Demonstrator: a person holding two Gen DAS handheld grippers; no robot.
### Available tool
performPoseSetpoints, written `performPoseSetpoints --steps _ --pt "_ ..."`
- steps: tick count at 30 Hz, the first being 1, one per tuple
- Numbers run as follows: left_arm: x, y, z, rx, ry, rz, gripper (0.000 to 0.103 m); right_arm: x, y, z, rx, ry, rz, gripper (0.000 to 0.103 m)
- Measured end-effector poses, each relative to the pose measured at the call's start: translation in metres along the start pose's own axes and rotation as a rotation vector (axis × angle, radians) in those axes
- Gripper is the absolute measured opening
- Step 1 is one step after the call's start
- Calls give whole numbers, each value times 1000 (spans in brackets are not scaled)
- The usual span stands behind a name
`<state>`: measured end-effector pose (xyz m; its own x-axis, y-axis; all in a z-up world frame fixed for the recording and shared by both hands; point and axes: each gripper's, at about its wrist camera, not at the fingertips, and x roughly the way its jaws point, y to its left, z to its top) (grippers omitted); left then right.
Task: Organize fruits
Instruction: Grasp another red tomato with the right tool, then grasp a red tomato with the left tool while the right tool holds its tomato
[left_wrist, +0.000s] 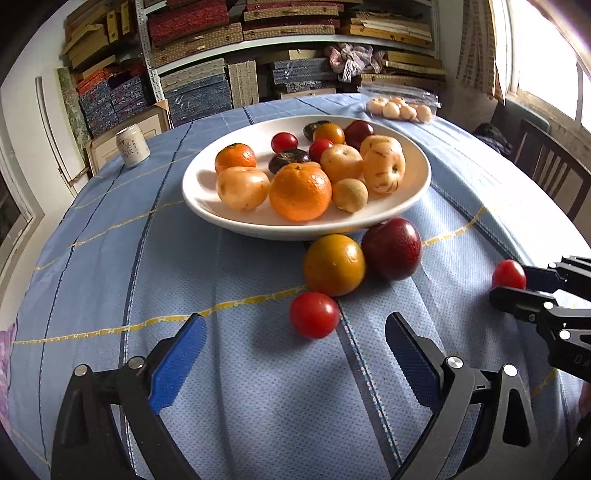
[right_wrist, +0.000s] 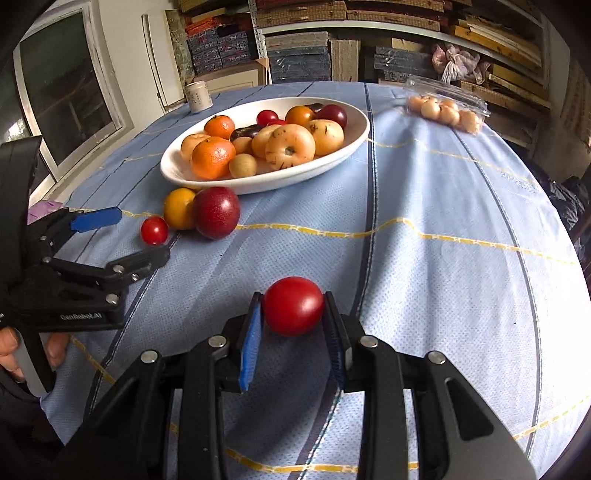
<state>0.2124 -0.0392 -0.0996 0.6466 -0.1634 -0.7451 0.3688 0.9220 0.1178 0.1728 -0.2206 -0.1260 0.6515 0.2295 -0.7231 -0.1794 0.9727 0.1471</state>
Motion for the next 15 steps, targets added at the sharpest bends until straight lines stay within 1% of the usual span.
performPoseSetpoints --steps 5,12,13,15 --pt "6 -7 0 32 28 23 98 -1 2 0 -5 -5 10 31" --pt "9 -6 0 24 41 15 98 0 0 2 5 -3 18 31" --pt "9 -6 0 24 41 17 97 0 1 2 4 -3 18 31" --pt "7 -5 -1 24 36 17 93 0 1 2 2 -2 18 31"
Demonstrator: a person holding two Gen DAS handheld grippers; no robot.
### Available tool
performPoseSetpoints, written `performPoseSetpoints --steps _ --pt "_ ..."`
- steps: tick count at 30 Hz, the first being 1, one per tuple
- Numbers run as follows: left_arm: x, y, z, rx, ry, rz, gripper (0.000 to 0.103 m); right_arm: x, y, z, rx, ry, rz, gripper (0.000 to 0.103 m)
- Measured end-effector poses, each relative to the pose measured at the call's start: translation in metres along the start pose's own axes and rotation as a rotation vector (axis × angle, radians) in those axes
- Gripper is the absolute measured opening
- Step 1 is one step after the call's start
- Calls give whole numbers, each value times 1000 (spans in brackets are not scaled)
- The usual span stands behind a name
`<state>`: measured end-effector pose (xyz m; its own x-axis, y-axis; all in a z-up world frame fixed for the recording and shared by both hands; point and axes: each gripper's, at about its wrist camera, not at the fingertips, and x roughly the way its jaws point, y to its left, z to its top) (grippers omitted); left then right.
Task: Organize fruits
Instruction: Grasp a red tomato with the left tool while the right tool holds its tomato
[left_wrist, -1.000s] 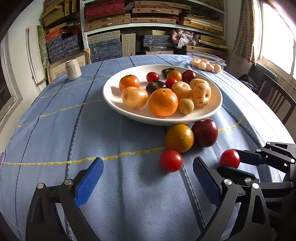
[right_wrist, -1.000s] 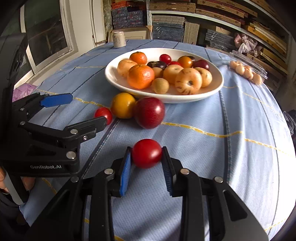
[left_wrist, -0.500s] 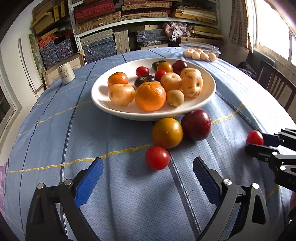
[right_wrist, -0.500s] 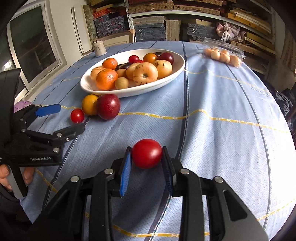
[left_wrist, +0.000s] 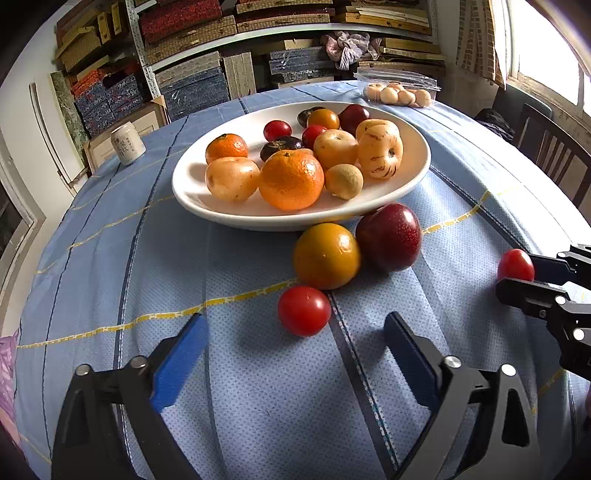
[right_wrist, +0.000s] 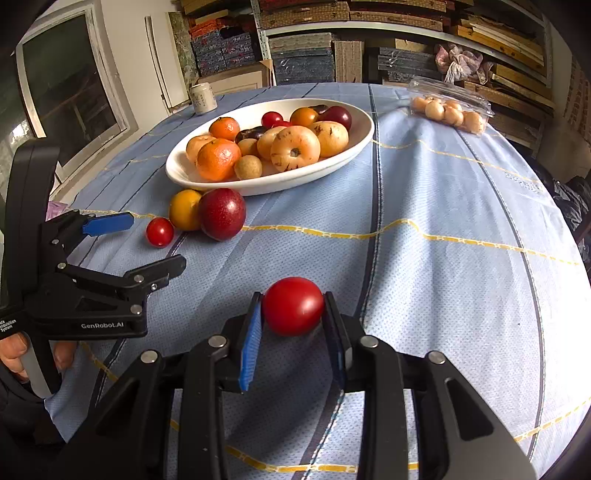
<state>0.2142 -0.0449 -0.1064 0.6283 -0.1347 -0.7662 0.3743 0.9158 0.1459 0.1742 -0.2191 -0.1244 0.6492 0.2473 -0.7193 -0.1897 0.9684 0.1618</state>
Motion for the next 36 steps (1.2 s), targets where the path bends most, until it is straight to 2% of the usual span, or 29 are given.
performPoseSetpoints --steps 3,5,9,12,14,17,26,36 --pt "-1 1 0 -6 -3 -3 87 0 0 0 5 2 0 31" --pt "-2 3 0 -12 -6 -13 78 0 -1 0 9 1 1 31" --pt "-3 2 -1 -17 -8 -12 76 0 -1 0 9 3 -2 31" --pt "-4 2 -2 -22 -9 -13 69 0 -1 0 9 2 -3 31" --pt "-6 3 -3 -29 -14 -15 48 0 -1 0 9 3 -3 31" --pt "-6 5 -3 -43 -15 -18 39 0 -1 0 6 3 -3 31" --pt "-11 5 -3 -47 -48 1 29 0 -2 -1 10 0 -4 31" --pt "-15 10 -4 -64 -55 3 27 -2 -2 -1 13 -9 -2 31"
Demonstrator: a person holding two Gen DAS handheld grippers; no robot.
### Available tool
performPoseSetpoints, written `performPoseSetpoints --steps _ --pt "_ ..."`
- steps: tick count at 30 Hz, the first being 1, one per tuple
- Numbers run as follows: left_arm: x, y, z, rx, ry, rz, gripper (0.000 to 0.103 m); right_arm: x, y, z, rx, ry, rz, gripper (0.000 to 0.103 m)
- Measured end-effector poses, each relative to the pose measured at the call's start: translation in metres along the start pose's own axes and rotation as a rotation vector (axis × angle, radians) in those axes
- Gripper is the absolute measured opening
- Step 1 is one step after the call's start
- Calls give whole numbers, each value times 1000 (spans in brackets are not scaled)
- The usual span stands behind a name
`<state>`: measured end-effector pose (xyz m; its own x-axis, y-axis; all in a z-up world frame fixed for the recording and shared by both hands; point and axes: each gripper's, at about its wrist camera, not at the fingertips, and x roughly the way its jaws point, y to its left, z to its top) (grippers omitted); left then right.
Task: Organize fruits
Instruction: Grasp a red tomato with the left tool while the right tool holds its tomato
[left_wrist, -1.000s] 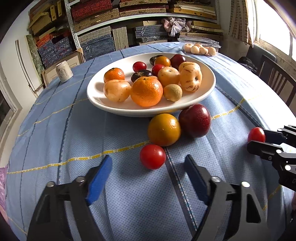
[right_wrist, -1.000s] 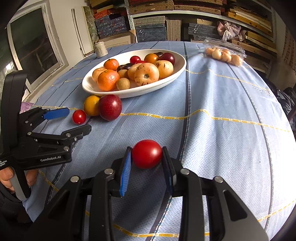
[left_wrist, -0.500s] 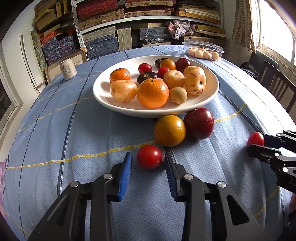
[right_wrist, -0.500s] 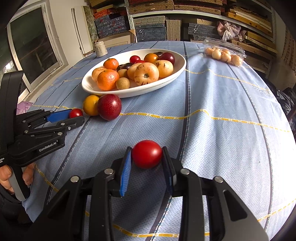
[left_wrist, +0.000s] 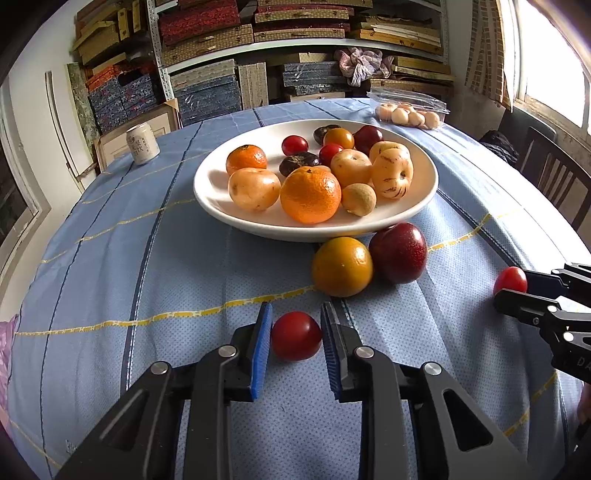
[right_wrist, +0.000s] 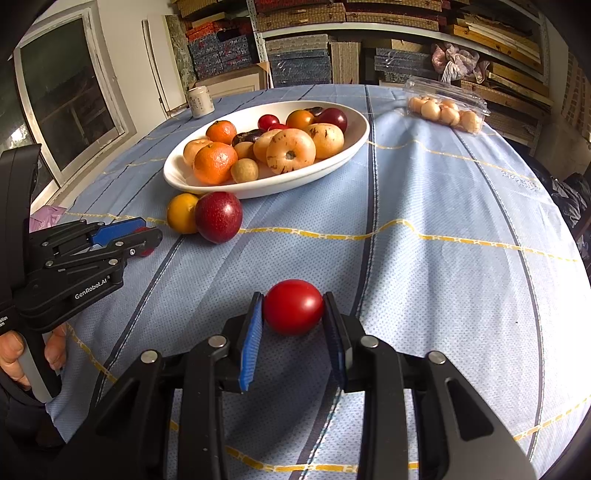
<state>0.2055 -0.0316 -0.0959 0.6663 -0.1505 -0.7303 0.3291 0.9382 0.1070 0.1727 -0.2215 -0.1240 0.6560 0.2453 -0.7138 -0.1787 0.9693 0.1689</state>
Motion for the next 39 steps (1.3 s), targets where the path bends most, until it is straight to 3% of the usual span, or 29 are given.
performPoseSetpoints --steps 11,16,18,20,21,23,39 --pt "-20 5 -1 -12 -32 -17 27 0 0 0 -1 0 1 31" --pt "-10 -1 -6 12 11 -14 27 1 2 1 -6 5 1 31" --pt "-6 -1 -7 8 17 -8 31 1 2 1 -6 5 2 31" --pt "-3 2 -6 -10 24 -16 42 1 2 1 -4 8 4 32" --pt "-2 2 -6 -14 28 -24 42 1 2 1 -4 8 4 32" --pt "-1 2 -7 -6 30 -18 25 1 2 1 -4 9 5 32" --pt "-26 8 -4 -57 -34 -60 25 -2 2 2 -15 -13 14 32"
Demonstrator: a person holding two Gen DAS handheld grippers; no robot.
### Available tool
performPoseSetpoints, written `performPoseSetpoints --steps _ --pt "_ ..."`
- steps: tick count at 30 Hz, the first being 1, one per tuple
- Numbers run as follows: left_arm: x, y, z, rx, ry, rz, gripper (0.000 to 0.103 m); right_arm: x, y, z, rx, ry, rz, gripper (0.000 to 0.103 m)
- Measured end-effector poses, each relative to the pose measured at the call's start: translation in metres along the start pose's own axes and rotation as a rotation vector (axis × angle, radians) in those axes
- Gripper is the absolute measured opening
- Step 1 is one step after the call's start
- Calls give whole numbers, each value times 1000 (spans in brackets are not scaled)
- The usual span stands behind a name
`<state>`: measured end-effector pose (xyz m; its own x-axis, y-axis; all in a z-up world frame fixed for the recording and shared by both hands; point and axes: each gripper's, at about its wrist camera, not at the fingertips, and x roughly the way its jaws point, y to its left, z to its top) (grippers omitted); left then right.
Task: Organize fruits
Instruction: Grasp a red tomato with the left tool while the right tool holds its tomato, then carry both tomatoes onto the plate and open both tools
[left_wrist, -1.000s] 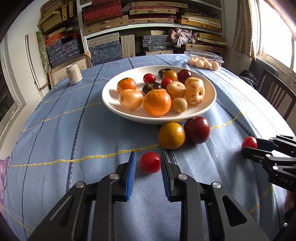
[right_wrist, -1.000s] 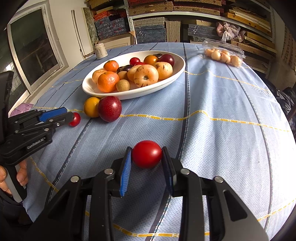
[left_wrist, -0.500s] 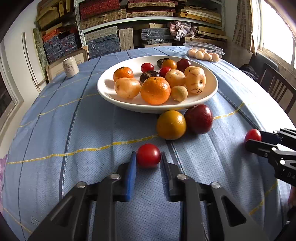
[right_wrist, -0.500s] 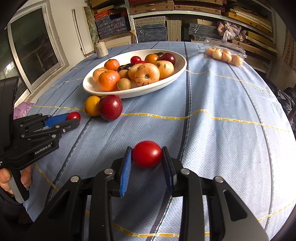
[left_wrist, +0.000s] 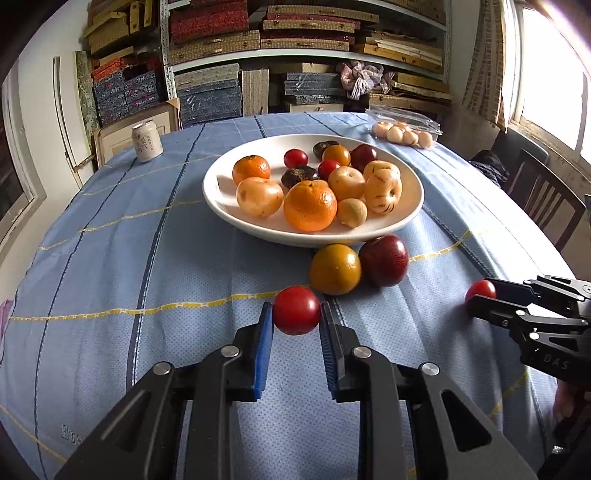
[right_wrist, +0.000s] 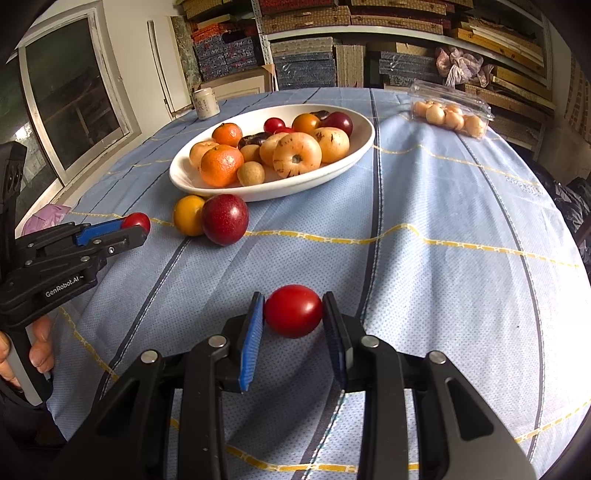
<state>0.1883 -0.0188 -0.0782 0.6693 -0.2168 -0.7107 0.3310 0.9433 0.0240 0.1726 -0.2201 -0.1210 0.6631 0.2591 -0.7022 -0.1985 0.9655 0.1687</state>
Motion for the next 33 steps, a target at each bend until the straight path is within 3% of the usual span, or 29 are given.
performPoseSetpoints --steps 15,24,26,28,30,32,33 --pt "-23 -1 19 -10 -67 3 25 -35 12 38 -65 -99 17 32" --pt "-49 2 46 -14 -182 -14 25 -61 17 70 -120 -189 39 32" --pt "-47 4 51 -20 -180 -12 25 -61 17 72 -129 -177 30 32" --pt "-42 6 51 -36 -165 -26 25 -55 13 68 -127 -104 17 32" --pt "-38 8 48 -39 -149 -34 25 -50 12 54 -144 -36 4 44" --pt "-35 8 44 -38 -141 -45 25 -50 14 32 -200 -30 -49 57" --pt "-33 8 41 -39 -136 -48 25 -49 15 24 -222 -31 -71 57"
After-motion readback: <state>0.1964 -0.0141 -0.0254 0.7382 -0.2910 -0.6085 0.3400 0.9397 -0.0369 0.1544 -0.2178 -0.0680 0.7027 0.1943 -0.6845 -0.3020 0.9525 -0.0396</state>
